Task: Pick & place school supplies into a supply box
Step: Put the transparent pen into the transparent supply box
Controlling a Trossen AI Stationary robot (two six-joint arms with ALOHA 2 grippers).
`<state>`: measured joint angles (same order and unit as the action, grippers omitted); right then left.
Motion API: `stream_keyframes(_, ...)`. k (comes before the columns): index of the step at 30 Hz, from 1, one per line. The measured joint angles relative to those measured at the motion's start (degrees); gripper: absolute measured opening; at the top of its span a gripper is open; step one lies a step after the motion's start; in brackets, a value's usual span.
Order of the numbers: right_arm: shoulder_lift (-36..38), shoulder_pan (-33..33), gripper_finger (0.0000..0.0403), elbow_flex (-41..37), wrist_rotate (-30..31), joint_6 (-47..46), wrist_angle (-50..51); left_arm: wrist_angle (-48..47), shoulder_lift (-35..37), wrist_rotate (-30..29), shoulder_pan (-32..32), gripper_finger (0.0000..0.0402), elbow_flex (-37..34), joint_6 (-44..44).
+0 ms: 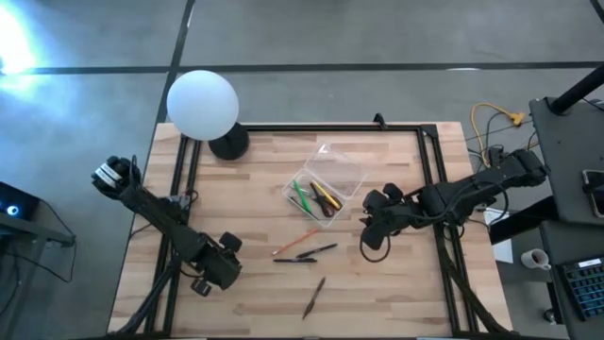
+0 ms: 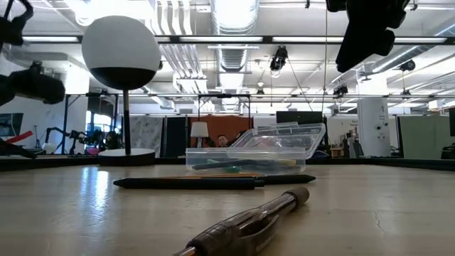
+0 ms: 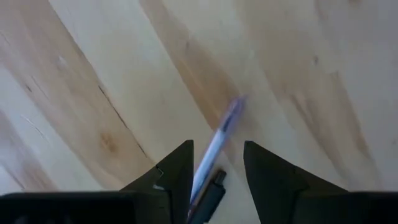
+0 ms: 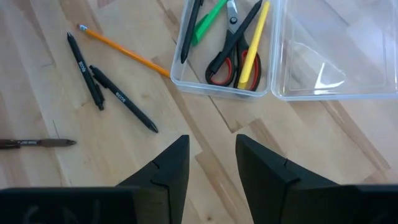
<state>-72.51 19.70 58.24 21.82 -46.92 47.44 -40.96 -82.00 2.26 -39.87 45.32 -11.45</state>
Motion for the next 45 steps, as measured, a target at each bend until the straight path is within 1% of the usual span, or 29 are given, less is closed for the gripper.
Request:
stream_keyframes(3, 0.0, 0.0, 0.0121, 0.0, 0.0, 0.0, 0.0, 1.6, 0.0, 0.2, 0.0, 0.0124, -1.9, 0.0)
stream_keyframes(8, 0.0, 0.0, 0.0121, -0.6, 0.0, 0.0, 0.1, 7.2, -0.3, 0.1, 0.2, 0.0124, -6.3, 0.0)
stream_keyframes(11, 0.0, 0.0, 0.0121, -0.9, 0.0, 0.0, 0.0, 8.4, -1.5, -0.6, 0.8, 0.0120, -7.9, -0.9)
stream_keyframes(13, 0.0, 0.0, 0.0121, -1.1, 0.0, 0.0, 0.2, 8.5, -2.6, -0.2, 1.9, 0.0107, -8.2, -1.2)
stream_keyframes(15, 0.0, 0.0, 0.0121, -1.1, 0.0, 0.0, 0.2, 8.2, -3.6, 0.0, 2.8, 0.0085, -7.6, -0.7)
stream_keyframes(20, 0.0, 0.0, 0.0121, -1.1, 0.0, 0.0, 0.2, 7.1, -6.2, 0.8, 5.9, 0.0019, -5.7, 5.1)
stream_keyframes(22, 0.0, 0.0, 0.0121, -1.1, 0.0, 0.0, 0.2, 7.2, -7.4, 1.0, 7.8, 0.0013, -4.8, 5.4)
stream_keyframes(25, 0.0, 0.0, 0.0121, -1.1, 0.0, -0.9, 0.2, 7.4, -8.3, 0.4, 10.2, 0.0020, -3.3, 8.7)
stream_keyframes(28, 0.0, 0.5, 0.0121, -1.1, 0.1, -1.8, 0.2, 6.0, -8.1, -1.1, 13.0, 0.0022, -0.2, 13.2)
stream_keyframes(30, 0.0, 1.2, 0.0121, -1.0, 0.2, -2.3, 0.3, 4.7, -8.2, -4.8, 15.2, 0.0018, 2.5, 16.1)
stream_keyframes(31, 0.0, 1.7, 0.0121, -1.0, 0.2, -2.6, 0.3, 3.6, -8.3, -7.5, 16.5, 0.0017, 3.9, 17.7)
stream_keyframes(34, 0.0, 3.3, 0.0121, -1.0, 0.6, -4.3, 0.5, 3.0, -8.0, -10.9, 20.8, 0.0017, 9.6, 23.1)
stream_keyframes(38, 0.0, 5.4, 0.0121, -1.0, 1.3, -7.8, 2.7, 2.3, -8.0, -12.0, 28.1, 0.0017, 17.0, 30.9)
stream_keyframes(41, 0.0, 7.4, 0.0120, -1.0, 3.3, -11.2, 4.6, 2.5, -8.0, -13.6, 33.6, 0.0017, 22.7, 39.3)
stream_keyframes(45, 0.1, 10.0, 0.0121, -1.1, 5.4, -15.7, 6.4, 2.4, -11.9, -13.0, 40.2, 0.0017, 30.9, 49.0)
